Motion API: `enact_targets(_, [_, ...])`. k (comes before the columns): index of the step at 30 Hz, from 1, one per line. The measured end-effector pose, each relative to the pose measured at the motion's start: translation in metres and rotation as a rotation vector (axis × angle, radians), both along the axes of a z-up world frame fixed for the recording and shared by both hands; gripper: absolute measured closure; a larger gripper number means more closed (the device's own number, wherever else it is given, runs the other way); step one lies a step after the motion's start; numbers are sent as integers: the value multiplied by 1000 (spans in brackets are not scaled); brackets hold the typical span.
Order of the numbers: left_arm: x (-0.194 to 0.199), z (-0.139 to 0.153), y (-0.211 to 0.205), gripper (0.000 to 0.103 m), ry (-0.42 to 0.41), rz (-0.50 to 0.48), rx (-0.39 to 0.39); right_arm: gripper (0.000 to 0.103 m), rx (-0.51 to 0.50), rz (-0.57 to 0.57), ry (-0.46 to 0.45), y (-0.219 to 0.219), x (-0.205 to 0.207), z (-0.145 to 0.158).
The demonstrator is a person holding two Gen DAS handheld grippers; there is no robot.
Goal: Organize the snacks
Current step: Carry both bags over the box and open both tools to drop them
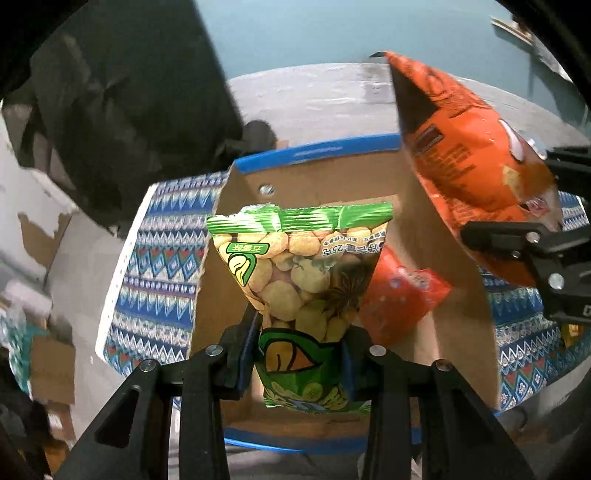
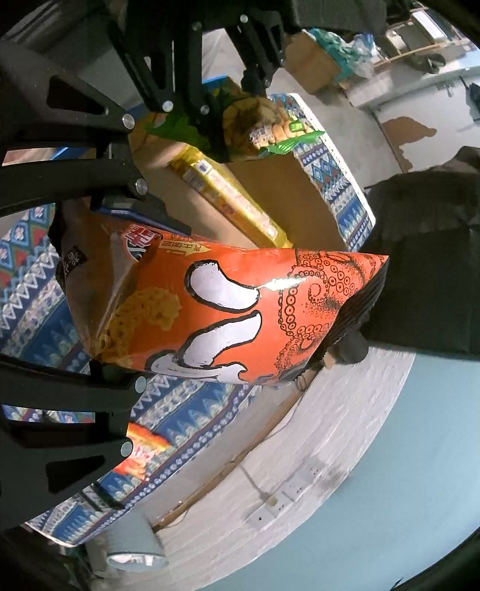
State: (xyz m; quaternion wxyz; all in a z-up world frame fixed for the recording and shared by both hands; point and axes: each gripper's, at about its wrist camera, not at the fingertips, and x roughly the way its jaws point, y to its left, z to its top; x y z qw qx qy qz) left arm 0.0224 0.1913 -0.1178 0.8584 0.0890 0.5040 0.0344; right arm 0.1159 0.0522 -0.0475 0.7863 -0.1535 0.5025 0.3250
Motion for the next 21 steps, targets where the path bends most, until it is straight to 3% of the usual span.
enact_targets(12, [5, -14, 11, 61, 41, 48, 34, 52, 9, 22, 22, 26, 5, -10])
enact_targets(14, [4, -11, 10, 44, 42, 55, 48, 51, 14, 18, 23, 26, 6, -9])
enact_targets(16, [0, -5, 10, 36, 15, 55, 57, 47, 21, 21, 28, 27, 7, -9])
enact_targets(21, [-5, 6, 11, 31, -9, 49, 52, 43, 51, 31, 70, 30, 5, -10])
